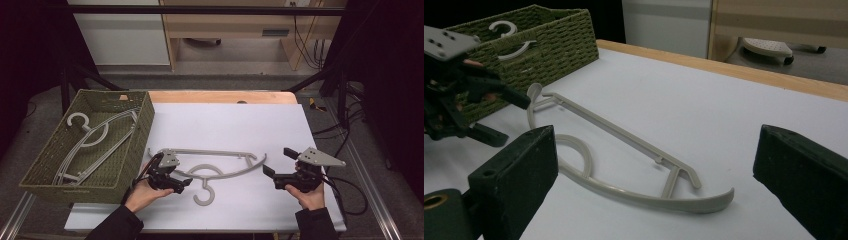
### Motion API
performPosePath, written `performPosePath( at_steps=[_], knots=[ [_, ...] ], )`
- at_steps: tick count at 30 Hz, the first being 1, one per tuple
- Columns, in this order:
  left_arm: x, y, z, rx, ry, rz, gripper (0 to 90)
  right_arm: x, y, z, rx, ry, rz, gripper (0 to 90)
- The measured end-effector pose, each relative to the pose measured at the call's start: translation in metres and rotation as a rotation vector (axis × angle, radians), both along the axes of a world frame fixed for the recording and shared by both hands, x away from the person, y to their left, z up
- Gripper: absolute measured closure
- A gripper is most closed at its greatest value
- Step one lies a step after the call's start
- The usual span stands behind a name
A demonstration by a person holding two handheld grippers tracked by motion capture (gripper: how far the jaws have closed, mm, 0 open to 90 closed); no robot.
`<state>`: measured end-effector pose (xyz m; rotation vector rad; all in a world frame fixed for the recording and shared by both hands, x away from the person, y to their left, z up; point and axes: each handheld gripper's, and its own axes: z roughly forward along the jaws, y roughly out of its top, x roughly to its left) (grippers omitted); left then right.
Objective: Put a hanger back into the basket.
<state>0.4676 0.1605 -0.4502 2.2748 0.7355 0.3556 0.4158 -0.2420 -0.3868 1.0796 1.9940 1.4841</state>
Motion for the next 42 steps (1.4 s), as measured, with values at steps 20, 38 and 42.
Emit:
performPosePath(
  at_steps=[20, 38, 42],
  knots=[
    [0.012, -0.005, -0.022, 0.08, 0.016, 0.001, 31.0, 0.0, 0.0, -0.001, -0.01, -0.001, -0.001, 4.1],
    [-0.002, -0.009, -0.013, 0.128, 0.09, -0.044, 61.2, -0.001, -0.001, 0.0, -0.007, -0.001, -0.004, 4.1],
    [-0.01, -0.011, -0.011, 0.148, 0.111, -0.08, 66.5, -0.001, -0.001, 0.0, -0.009, 0.002, 0.0, 4.1]
  ],
)
